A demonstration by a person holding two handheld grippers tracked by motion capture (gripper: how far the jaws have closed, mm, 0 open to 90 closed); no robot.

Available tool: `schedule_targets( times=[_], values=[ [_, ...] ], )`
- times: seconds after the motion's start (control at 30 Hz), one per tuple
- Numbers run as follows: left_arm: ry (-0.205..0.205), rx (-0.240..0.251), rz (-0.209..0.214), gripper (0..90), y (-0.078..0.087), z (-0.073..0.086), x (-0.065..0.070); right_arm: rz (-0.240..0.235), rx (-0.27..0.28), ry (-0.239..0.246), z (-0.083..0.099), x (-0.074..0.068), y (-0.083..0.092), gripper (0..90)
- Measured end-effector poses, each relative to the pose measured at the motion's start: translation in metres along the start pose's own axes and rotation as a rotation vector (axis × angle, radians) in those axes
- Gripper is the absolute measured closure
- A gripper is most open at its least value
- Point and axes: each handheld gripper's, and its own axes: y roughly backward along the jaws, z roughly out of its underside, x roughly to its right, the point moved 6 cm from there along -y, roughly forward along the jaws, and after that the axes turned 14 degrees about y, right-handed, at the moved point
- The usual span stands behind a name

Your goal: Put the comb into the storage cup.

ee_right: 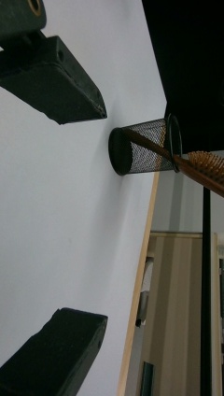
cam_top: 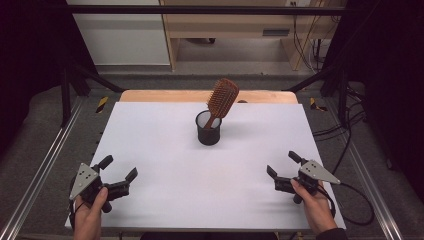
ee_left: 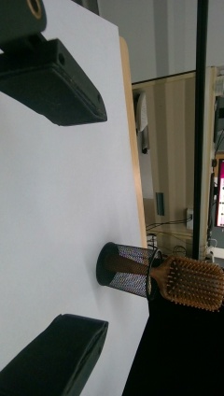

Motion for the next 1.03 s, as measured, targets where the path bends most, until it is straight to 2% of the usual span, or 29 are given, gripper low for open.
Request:
schedule_targets(
  times=[0.43,0.67,0.83,1.03],
  values=[
    [-0.007,0.007,0.011,2.2,0.0,0.0,0.003,-0.02,0.012,0.016,-0.005,-0.006,-0.011,3.7],
    [-0.016,0.014,0.015,2.0,-0.002,0.001,0.005,-0.035,-0.004,0.029,-0.008,-0.009,-0.017,3.7],
    [-0.012,0.021,0.017,1.8,-0.004,0.002,0.006,-0.054,-0.044,0.03,-0.007,-0.014,-0.025,3.0],
    [-0.021,0.027,0.012,1.8,-0.006,0.003,0.011,-0.069,-0.034,0.06,-0.011,-0.02,-0.02,3.0]
  ],
)
